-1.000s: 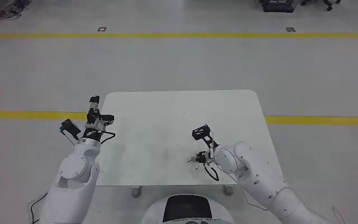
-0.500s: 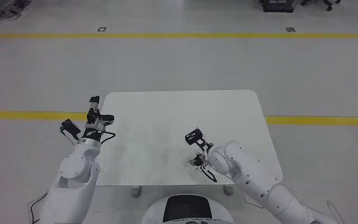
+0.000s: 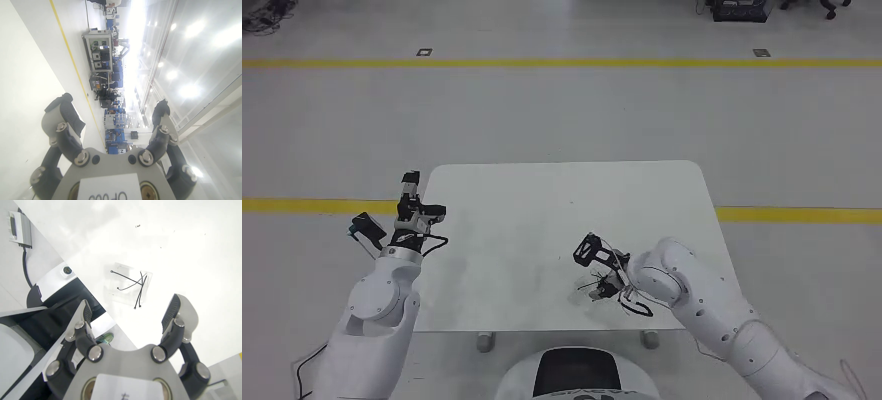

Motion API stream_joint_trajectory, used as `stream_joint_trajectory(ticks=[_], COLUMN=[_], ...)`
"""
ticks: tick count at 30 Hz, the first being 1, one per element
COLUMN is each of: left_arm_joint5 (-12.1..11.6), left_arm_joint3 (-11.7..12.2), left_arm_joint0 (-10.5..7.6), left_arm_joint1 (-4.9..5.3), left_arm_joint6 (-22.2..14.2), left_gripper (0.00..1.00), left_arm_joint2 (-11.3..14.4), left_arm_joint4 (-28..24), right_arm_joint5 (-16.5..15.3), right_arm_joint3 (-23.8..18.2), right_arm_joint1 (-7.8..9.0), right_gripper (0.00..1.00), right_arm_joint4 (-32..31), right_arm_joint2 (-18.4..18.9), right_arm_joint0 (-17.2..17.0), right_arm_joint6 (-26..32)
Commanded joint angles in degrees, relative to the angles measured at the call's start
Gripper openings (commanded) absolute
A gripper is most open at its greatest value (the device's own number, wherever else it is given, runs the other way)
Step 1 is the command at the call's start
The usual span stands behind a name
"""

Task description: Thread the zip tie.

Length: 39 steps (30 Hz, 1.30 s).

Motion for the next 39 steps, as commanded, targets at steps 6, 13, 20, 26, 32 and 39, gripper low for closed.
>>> stream_joint_trajectory(ticks=[6,13,20,26,32,39], left_arm_joint5=[0.00,0.00,0.00,0.00,0.00,0.00], left_arm_joint3=[0.00,0.00,0.00,0.00,0.00,0.00], left_arm_joint0=[0.00,0.00,0.00,0.00,0.00,0.00], left_arm_joint1=[0.00,0.00,0.00,0.00,0.00,0.00], left_arm_joint6=[0.00,0.00,0.00,0.00,0.00,0.00], left_gripper=[1.00,1.00,1.00,1.00,1.00,1.00], left_arm_joint2=[0.00,0.00,0.00,0.00,0.00,0.00], left_arm_joint4=[0.00,0.00,0.00,0.00,0.00,0.00], right_arm_joint5=[-1.50,-1.50,-1.50,-1.50,-1.50,-1.50], right_arm_joint3=[-0.34,-0.34,0.69,2.87,3.75,3.75], right_arm_joint1=[0.32,0.32,2.52,5.53,7.81,7.81], right_gripper=[1.00,1.00,1.00,1.00,1.00,1.00], right_arm_joint4=[-0.15,-0.15,2.51,6.16,8.37,8.37], right_arm_joint2=[-1.13,-1.13,-10.37,-20.55,-32.34,-32.34], right_arm_joint0=[0.77,0.77,6.80,14.97,22.65,22.65], right_arm_joint6=[0.61,0.61,-0.59,-3.85,-9.13,-9.13])
